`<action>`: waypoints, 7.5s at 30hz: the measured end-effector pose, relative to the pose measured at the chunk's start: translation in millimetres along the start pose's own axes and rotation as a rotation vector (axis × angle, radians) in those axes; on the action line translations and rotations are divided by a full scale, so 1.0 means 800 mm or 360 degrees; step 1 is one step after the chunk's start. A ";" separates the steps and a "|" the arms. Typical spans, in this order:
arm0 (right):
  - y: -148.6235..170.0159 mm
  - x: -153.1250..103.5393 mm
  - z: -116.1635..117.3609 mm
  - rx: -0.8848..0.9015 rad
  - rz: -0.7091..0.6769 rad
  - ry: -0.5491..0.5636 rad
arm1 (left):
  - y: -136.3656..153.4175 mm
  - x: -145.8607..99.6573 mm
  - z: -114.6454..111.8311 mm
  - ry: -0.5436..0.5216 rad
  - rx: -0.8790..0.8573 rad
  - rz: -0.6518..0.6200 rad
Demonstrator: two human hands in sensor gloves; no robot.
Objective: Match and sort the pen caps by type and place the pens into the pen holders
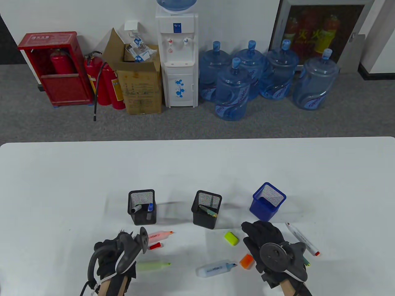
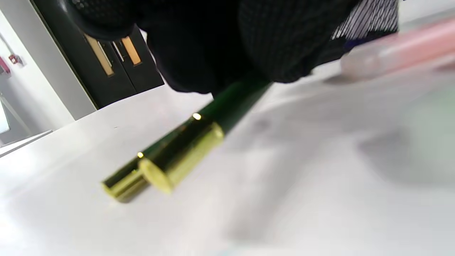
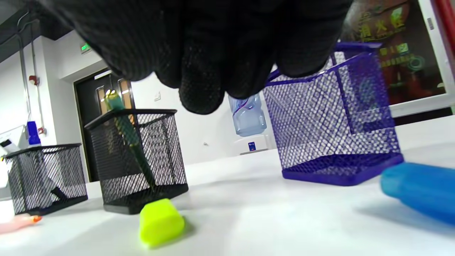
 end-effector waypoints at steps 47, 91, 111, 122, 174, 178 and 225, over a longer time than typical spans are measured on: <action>0.103 -0.025 -0.021 -0.1242 0.0465 -0.0652 | -0.147 -0.106 0.112 -0.0787 -0.0234 -0.0723; -0.089 0.001 0.049 -0.0159 -0.0211 -0.0101 | -0.129 -0.121 0.124 -0.0996 -0.0644 -0.0840; -0.119 -0.001 0.048 0.0077 -0.0334 -0.0063 | -0.138 -0.122 0.129 -0.0963 -0.0825 -0.0926; -0.114 0.004 0.042 0.0018 -0.0331 -0.0073 | -0.141 -0.114 0.125 -0.0878 -0.0834 -0.0913; 0.009 -0.002 -0.005 -0.0629 -0.0075 -0.0047 | -0.121 -0.087 0.105 -0.0818 -0.0567 -0.0762; 0.018 -0.003 -0.003 -0.0638 -0.0041 -0.0058 | -0.161 -0.108 0.121 -0.0793 -0.0432 -0.0888; 0.089 0.013 0.004 -0.0840 0.0530 -0.0428 | -0.148 -0.117 0.116 -0.0867 -0.0179 -0.0921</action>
Point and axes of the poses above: the tracker on the back of each hand, its own y axis roughly to the little-finger side, its own x axis roughly from the wrist to the fingertips, z = x × y, the point moved 4 cm from there along x, roughly from the wrist to the fingertips, and after that the axes turned 13 degrees about x, right-handed, at the moved point
